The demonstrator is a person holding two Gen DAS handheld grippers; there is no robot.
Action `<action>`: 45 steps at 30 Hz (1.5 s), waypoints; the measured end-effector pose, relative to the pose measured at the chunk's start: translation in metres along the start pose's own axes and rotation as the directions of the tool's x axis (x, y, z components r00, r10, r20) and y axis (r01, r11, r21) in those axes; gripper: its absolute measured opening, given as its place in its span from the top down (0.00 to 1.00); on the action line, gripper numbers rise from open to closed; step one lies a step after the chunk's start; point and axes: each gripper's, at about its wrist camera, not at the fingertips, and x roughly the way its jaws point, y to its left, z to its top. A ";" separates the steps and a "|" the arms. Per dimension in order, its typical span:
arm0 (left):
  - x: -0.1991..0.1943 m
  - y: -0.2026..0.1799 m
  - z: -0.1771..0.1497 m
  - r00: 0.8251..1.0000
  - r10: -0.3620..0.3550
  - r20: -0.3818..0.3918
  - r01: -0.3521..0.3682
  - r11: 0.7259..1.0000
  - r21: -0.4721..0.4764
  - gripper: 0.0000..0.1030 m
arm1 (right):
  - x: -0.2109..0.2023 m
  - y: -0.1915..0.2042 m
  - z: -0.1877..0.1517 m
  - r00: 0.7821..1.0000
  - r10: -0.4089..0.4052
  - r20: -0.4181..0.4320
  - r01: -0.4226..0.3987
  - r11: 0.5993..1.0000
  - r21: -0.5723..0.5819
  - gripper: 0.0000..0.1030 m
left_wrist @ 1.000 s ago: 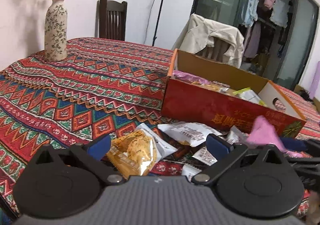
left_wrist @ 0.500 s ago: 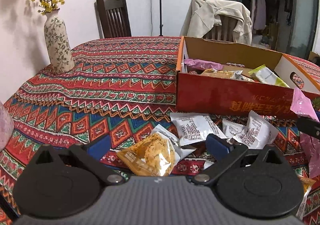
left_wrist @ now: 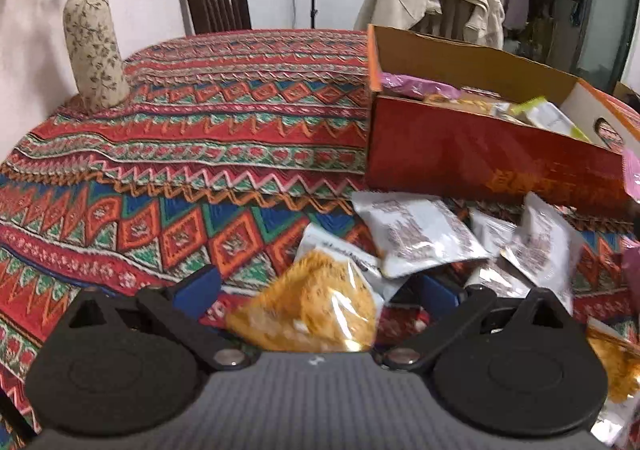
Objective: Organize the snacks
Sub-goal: 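Grasp a pink bag with the right tool while the left tool grasps a yellow cookie bag, then carry both bags over the box and open both tools to drop them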
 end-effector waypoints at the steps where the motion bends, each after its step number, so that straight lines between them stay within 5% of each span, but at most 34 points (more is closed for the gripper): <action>1: 0.000 -0.001 0.000 1.000 0.002 0.002 -0.002 1.000 0.000 0.00 | 0.000 0.000 0.000 1.000 -0.001 -0.002 0.001 1.000 0.001 0.34; 6: -0.005 -0.002 -0.003 1.000 0.002 0.015 -0.002 1.000 0.004 0.08 | 0.000 0.000 -0.001 1.000 -0.001 0.000 0.001 1.000 -0.003 0.34; 8: -0.013 -0.003 -0.005 0.999 0.001 0.037 -0.001 1.000 0.005 0.32 | 0.000 0.001 -0.001 1.000 -0.001 0.001 0.001 1.000 -0.004 0.34; 10: -0.018 -0.002 -0.007 0.999 -0.007 0.049 0.007 1.000 0.005 0.45 | 0.000 0.001 -0.001 1.000 0.000 0.005 0.000 1.000 -0.006 0.34; 30: -0.078 -0.002 0.003 0.977 -0.017 0.213 0.022 0.999 -0.023 0.48 | -0.019 0.008 0.016 0.999 -0.002 0.053 0.003 1.000 -0.030 0.34; 45: -0.086 -0.066 0.080 0.906 -0.154 0.395 0.151 0.988 0.040 0.47 | -0.016 -0.015 0.092 0.981 -0.120 0.154 0.118 0.993 0.021 0.34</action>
